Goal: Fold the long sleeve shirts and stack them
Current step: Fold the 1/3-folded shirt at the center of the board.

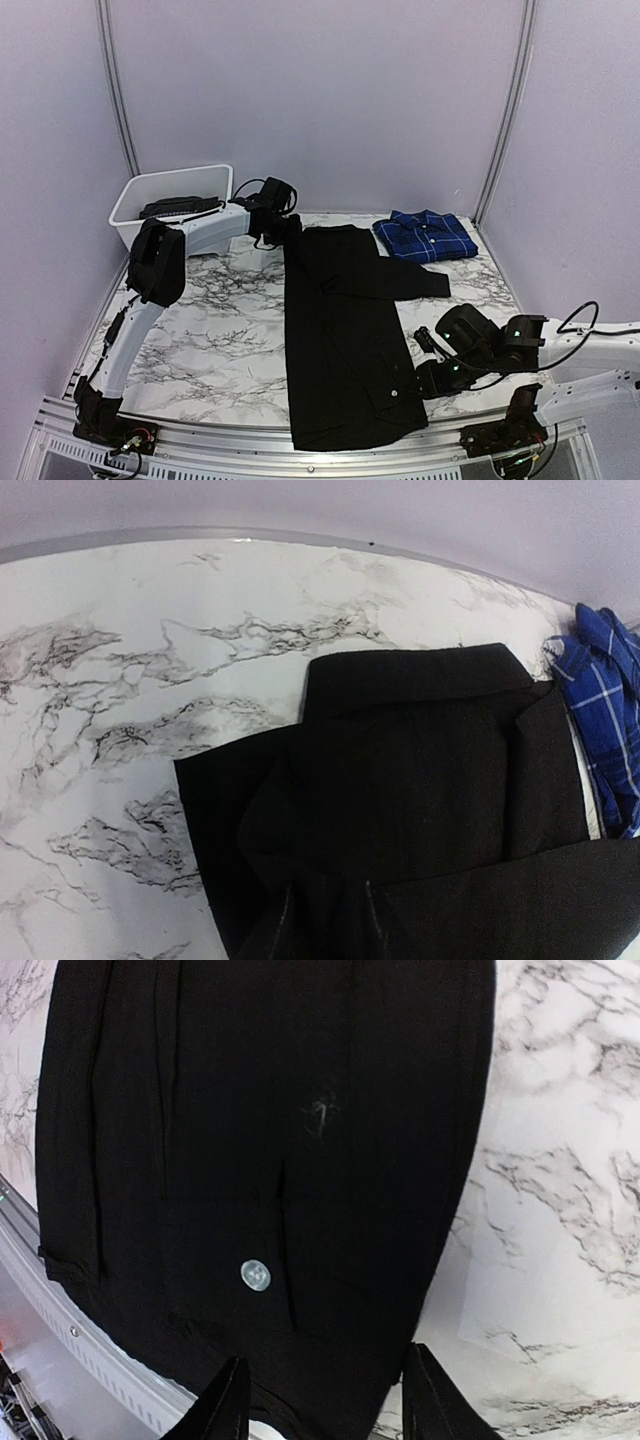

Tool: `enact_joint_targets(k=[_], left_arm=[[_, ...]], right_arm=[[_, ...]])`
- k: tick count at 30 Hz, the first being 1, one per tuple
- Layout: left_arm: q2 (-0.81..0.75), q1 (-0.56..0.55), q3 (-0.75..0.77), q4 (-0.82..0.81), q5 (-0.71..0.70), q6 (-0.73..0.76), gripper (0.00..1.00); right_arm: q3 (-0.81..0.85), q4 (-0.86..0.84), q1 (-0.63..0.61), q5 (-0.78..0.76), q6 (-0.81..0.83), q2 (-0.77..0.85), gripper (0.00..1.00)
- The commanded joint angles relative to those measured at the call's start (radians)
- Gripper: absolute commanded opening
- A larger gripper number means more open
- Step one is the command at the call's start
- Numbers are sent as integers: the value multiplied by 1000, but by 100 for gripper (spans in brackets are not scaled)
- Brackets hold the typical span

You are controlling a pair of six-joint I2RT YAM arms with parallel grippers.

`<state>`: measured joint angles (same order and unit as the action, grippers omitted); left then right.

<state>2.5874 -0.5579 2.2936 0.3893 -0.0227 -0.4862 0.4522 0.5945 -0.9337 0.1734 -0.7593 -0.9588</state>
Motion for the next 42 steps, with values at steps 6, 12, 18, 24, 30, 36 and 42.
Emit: enact_joint_targets(k=[6, 12, 18, 24, 30, 36, 42], left_arm=[[-66, 1, -26, -12, 20, 12, 43], [-140, 1, -101, -12, 33, 15, 55], [-240, -12, -216, -12, 62, 0, 58], [-361, -46, -383, -11, 107, -27, 61], [-461, -104, -555, -14, 132, -33, 63], [-532, -141, -671, -47, 163, -46, 63], [-576, -192, -768, -65, 187, -66, 62]], right_arm=[[-41, -184, 97, 36, -6, -37, 39], [-28, -161, 111, 27, -2, -37, 23], [-23, -141, 99, 55, -17, -30, 0], [-2, -72, 71, 62, -38, 2, 0], [-12, -70, 70, 83, -27, -13, 11], [-33, -169, 70, 114, -47, -61, 18], [-44, -209, 70, 97, -84, -61, 17]])
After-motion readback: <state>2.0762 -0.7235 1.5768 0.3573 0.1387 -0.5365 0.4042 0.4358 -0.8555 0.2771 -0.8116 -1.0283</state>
